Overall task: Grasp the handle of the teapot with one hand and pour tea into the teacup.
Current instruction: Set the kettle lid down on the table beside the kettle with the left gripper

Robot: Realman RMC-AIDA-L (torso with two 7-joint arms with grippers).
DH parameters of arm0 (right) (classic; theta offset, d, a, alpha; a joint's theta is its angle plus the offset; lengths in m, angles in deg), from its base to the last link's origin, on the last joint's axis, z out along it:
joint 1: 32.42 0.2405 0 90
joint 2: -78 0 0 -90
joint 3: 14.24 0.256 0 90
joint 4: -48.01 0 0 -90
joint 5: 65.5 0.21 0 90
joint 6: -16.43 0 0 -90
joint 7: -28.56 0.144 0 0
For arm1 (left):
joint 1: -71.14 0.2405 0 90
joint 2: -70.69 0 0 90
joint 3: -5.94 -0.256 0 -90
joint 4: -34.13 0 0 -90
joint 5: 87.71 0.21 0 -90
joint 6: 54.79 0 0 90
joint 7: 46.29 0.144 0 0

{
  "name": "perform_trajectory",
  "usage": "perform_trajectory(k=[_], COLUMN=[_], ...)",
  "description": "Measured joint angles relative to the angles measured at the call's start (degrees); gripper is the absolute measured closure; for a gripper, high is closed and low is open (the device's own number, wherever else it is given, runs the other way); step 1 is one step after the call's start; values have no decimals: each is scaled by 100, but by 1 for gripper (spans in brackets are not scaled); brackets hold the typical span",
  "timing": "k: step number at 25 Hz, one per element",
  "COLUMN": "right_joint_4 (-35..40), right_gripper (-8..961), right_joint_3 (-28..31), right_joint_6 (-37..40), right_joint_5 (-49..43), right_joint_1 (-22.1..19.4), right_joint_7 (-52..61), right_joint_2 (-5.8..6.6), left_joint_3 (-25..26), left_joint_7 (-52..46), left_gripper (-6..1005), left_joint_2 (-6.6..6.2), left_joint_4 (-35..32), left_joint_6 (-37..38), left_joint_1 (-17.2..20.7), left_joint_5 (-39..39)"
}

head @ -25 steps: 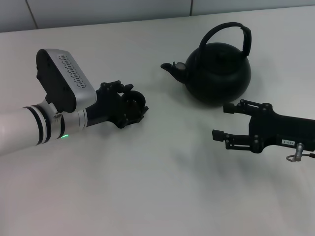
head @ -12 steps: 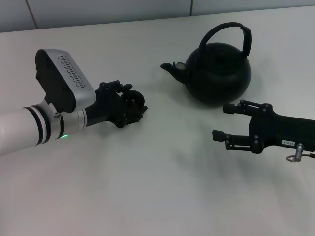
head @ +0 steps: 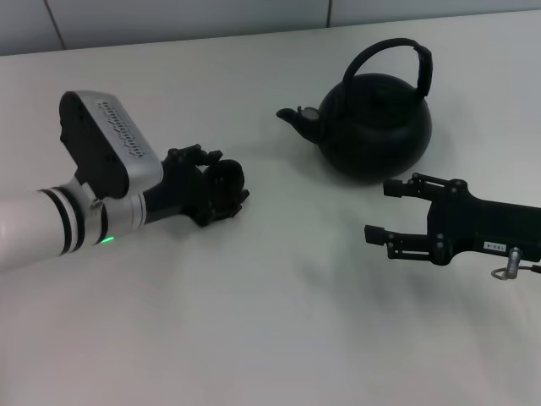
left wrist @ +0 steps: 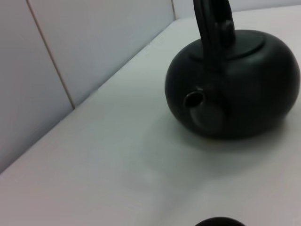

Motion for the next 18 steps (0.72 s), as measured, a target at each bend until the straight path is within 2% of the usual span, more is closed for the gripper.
perform_trajectory(k=[7,17,18], right_joint_4=[1,1,3], right_gripper=[139,138,138], right_joint_3=[1,1,1], right_joint_6=[5,12,12], right_joint_5=[0,-25,-41], right_joint_1=[-11,-28,-30], right_joint_7=[0,3,3], right_joint_2=[5,9,9], left_joint_3=[-3,8,34], left_joint_7=[7,-1,-19], left_gripper=[286,237,198], left_joint_2=[1,-6,-22], left_joint_4=[-1,-411,-456], left_joint_6=[34,222,360], left_joint_1=[5,201,241], left_joint_5=[17,1,-1])
